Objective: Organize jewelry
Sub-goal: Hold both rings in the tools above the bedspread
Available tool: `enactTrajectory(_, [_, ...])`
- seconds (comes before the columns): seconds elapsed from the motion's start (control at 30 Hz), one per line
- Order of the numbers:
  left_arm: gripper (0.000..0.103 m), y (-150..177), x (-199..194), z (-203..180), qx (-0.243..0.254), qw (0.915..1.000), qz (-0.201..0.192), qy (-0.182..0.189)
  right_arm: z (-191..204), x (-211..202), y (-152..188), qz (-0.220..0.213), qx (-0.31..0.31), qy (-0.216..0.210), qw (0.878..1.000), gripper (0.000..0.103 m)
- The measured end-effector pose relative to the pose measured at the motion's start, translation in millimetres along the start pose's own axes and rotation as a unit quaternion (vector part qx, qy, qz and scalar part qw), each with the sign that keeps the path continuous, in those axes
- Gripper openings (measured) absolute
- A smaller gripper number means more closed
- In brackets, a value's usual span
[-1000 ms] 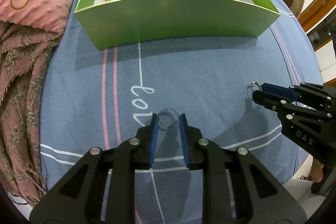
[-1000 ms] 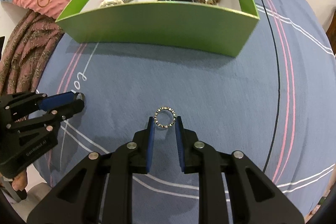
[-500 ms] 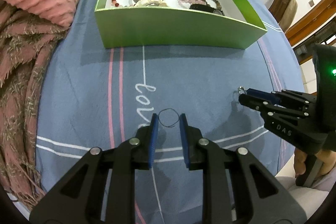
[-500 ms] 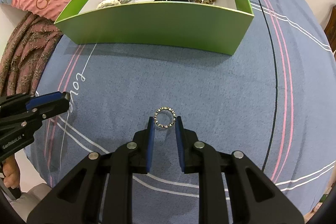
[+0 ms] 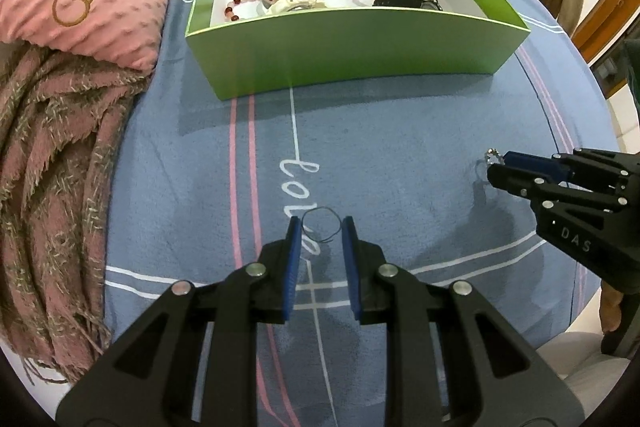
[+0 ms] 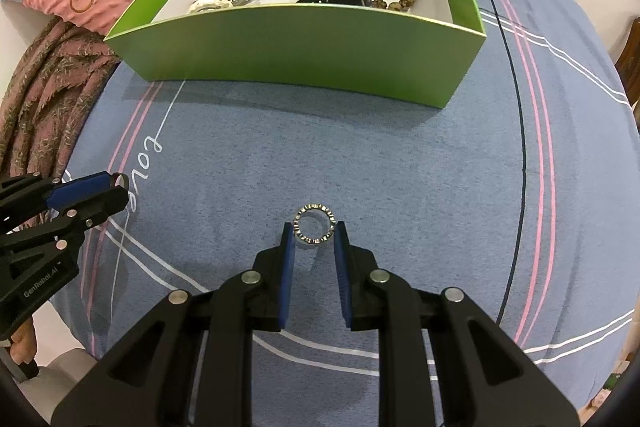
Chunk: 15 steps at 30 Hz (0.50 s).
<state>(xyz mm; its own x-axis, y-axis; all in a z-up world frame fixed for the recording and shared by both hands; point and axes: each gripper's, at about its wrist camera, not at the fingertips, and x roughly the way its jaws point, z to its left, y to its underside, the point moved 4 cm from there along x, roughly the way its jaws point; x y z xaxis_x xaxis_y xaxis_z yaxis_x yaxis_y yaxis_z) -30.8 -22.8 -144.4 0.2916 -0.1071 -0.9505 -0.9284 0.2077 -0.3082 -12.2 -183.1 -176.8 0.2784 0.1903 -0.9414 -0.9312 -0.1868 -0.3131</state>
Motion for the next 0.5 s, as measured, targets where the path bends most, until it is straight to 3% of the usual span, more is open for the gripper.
enactTrajectory(0.5, [0.021, 0.6, 4.6, -6.0, 0.01, 0.9999, 0.007, 0.001, 0.1, 0.9, -0.7, 0.003, 0.003, 0.001, 1.0, 0.02])
